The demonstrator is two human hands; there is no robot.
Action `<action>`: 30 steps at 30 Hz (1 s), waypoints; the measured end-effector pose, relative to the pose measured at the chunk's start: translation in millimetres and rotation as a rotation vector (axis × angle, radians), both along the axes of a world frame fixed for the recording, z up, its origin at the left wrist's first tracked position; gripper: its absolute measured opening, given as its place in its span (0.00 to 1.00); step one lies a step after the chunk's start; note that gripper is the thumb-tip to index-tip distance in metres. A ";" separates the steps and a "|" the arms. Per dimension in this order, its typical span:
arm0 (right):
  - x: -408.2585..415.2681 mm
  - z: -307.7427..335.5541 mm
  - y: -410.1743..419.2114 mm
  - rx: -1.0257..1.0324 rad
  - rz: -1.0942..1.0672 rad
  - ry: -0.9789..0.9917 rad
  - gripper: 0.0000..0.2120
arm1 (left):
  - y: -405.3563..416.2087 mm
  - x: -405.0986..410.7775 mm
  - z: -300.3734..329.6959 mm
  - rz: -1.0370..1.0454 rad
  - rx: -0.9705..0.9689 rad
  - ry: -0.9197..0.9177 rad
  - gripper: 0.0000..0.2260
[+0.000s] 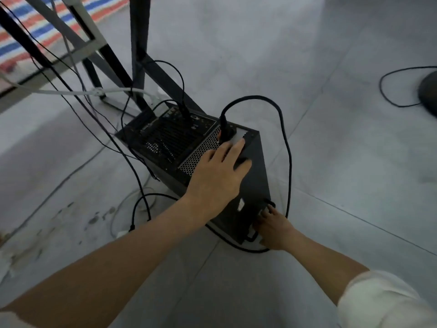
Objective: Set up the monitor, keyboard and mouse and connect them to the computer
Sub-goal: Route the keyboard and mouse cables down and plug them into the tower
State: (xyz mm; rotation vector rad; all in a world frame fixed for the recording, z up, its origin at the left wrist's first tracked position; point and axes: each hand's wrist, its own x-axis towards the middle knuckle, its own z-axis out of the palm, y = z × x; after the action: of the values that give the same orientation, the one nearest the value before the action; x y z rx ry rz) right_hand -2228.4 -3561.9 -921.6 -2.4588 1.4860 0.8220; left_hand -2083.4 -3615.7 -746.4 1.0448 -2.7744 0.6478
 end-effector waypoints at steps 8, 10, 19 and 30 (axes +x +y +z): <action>1.4 60.5 2.4 -0.060 -0.057 -0.265 0.36 | -35.4 35.4 56.4 -0.040 -0.107 0.012 0.16; 2.4 76.7 2.2 -0.098 -0.042 -0.327 0.44 | -39.1 43.2 64.9 -0.013 -0.210 -0.008 0.16; 2.5 129.6 -6.7 -0.435 0.043 -0.514 0.32 | -25.1 75.3 53.4 0.158 -0.279 0.074 0.21; 34.0 155.1 -45.2 -0.840 0.051 -0.728 0.25 | -14.8 94.7 21.5 0.587 0.605 1.251 0.47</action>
State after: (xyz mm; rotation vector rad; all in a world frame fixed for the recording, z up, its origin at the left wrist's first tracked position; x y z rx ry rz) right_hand -2194.4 -3607.1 -766.5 -2.7960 1.6223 -0.8266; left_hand -1988.7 -3630.5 -724.9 1.5884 -1.5177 -0.6969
